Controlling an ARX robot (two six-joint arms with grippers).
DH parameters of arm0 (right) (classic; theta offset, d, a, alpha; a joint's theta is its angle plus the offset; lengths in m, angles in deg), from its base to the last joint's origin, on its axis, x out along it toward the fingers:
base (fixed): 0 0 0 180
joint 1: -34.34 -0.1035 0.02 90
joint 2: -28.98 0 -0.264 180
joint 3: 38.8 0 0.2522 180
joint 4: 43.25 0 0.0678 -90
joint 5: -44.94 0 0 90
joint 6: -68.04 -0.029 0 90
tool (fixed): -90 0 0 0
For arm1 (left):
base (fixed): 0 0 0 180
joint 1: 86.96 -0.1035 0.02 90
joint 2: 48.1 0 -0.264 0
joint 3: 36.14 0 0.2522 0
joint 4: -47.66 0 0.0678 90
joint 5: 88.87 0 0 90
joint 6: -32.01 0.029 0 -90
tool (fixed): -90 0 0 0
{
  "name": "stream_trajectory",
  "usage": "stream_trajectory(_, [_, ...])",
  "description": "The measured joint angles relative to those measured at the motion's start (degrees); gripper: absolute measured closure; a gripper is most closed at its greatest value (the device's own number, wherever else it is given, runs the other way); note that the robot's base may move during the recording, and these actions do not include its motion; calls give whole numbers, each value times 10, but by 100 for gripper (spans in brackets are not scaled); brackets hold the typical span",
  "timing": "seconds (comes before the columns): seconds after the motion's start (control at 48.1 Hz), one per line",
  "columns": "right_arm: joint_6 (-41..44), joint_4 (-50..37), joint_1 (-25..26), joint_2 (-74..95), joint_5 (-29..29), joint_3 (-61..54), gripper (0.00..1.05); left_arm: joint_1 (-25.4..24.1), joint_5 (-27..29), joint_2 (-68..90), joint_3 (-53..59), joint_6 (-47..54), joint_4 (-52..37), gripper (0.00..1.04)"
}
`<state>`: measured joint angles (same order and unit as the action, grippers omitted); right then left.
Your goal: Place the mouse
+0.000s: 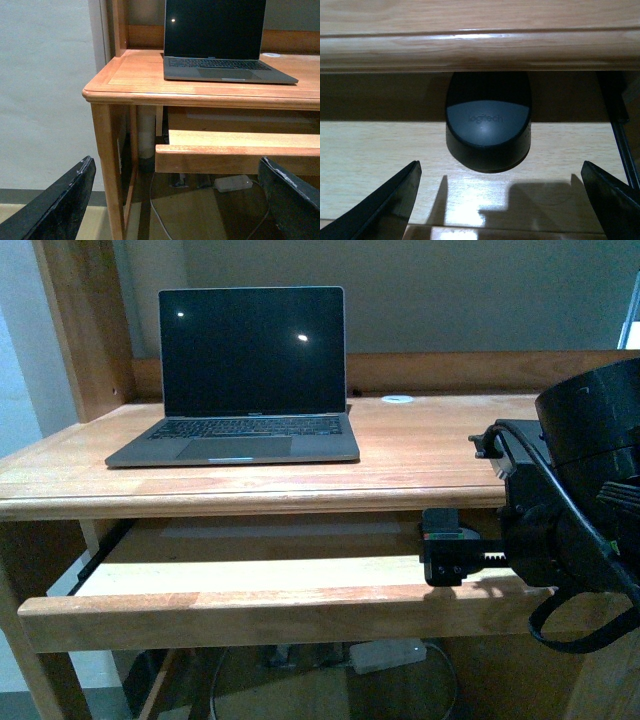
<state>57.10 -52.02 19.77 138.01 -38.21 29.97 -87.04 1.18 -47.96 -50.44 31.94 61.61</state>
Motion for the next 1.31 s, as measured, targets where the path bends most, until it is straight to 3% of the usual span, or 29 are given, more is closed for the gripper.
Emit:
stream_trajectory(0.894, [-2,15,1,42,21,41,7,0,0,0,0,0,0,7])
stream_trajectory(1.31, [-7,52,-6,127,57,148,7,0,0,0,0,0,0,7])
